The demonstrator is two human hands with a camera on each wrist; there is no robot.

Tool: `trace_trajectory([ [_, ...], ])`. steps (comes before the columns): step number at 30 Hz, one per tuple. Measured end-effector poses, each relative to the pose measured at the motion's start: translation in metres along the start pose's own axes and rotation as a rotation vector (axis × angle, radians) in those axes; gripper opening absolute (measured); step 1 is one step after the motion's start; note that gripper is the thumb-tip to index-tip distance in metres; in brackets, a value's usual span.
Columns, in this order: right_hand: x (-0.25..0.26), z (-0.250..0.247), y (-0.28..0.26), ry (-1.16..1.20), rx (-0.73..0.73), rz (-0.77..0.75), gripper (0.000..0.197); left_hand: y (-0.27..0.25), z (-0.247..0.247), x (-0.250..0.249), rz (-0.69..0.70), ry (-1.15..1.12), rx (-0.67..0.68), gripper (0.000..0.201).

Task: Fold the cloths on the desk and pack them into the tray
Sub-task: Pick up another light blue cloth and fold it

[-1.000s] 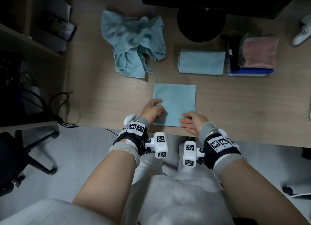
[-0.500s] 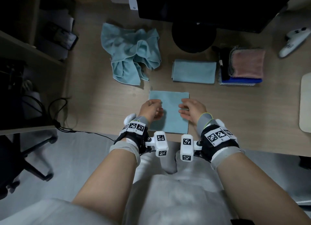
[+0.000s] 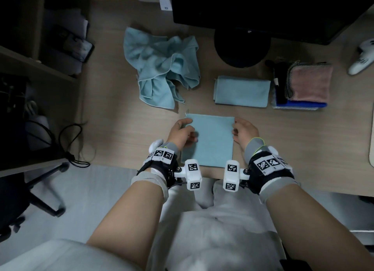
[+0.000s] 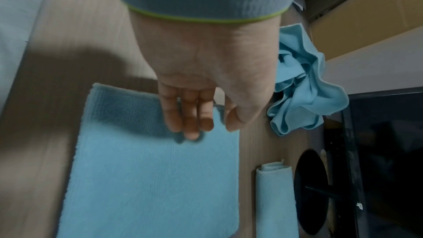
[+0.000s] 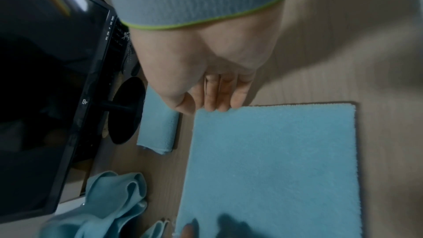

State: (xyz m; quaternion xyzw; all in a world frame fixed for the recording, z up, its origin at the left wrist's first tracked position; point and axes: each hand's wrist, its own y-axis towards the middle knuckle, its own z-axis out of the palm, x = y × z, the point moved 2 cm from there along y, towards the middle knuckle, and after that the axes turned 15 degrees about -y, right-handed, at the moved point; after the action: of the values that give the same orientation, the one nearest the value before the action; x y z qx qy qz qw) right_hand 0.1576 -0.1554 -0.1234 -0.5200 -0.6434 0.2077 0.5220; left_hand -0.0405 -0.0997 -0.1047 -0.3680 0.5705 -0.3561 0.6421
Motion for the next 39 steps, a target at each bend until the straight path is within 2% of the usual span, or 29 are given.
trace_trajectory([
  [3,-0.023,-0.006,0.006,-0.076,-0.051,0.007,0.046,0.006,-0.014,0.002,0.117,0.044,-0.244,0.016],
  [4,-0.038,-0.007,0.015,-0.119,-0.041,0.007,0.051,0.007,-0.019,0.004,0.131,0.075,-0.315,0.018],
  [7,-0.073,-0.005,0.029,-0.264,0.039,0.057,0.052,-0.003,-0.026,0.015,0.107,0.168,-0.346,0.025],
  [9,-0.08,-0.003,0.013,-0.297,0.097,0.091,0.056,-0.012,-0.03,0.029,0.072,0.194,-0.355,0.028],
  [12,-0.078,-0.003,-0.026,-0.311,0.161,0.074,0.053,-0.029,-0.031,0.052,0.027,0.213,-0.34,0.028],
  [14,-0.081,-0.002,-0.04,-0.275,0.188,0.047,0.034,-0.035,-0.034,0.064,0.004,0.247,-0.342,0.037],
  [17,-0.082,-0.001,-0.055,-0.027,0.211,0.1,0.011,-0.039,-0.036,0.074,-0.033,0.296,-0.341,0.051],
  [21,-0.076,-0.008,-0.072,0.213,0.253,0.103,0.006,-0.038,-0.029,0.087,-0.084,0.177,-0.277,0.053],
  [22,-0.076,-0.012,-0.072,0.237,0.247,0.105,0.007,-0.04,-0.025,0.089,-0.106,0.137,-0.257,0.051],
  [24,-0.078,-0.019,-0.069,0.237,0.202,0.098,0.011,-0.043,-0.018,0.092,-0.119,0.043,-0.212,0.033],
  [26,-0.082,-0.026,-0.064,0.213,0.131,0.091,0.031,-0.05,-0.013,0.091,-0.088,-0.01,-0.183,0.021],
  [27,-0.083,-0.029,-0.064,0.197,0.094,0.086,0.038,-0.052,-0.012,0.091,-0.051,-0.037,-0.169,0.028],
  [30,-0.086,-0.036,-0.069,0.122,0.11,0.091,0.027,-0.059,-0.007,0.09,0.007,-0.09,-0.048,0.043],
  [33,-0.092,-0.038,-0.071,0.098,0.187,0.153,0.022,-0.063,-0.005,0.088,-0.092,-0.025,0.068,0.032],
  [34,-0.094,-0.038,-0.073,0.106,0.198,0.183,0.017,-0.066,-0.007,0.089,-0.143,-0.029,0.084,0.024],
  [36,-0.1,-0.045,-0.07,0.165,0.229,0.258,0.023,-0.067,-0.004,0.092,-0.263,-0.094,0.078,0.015],
  [39,-0.109,-0.048,-0.068,0.349,0.341,0.264,0.04,-0.066,-0.008,0.092,-0.305,-0.198,0.045,0.045],
])
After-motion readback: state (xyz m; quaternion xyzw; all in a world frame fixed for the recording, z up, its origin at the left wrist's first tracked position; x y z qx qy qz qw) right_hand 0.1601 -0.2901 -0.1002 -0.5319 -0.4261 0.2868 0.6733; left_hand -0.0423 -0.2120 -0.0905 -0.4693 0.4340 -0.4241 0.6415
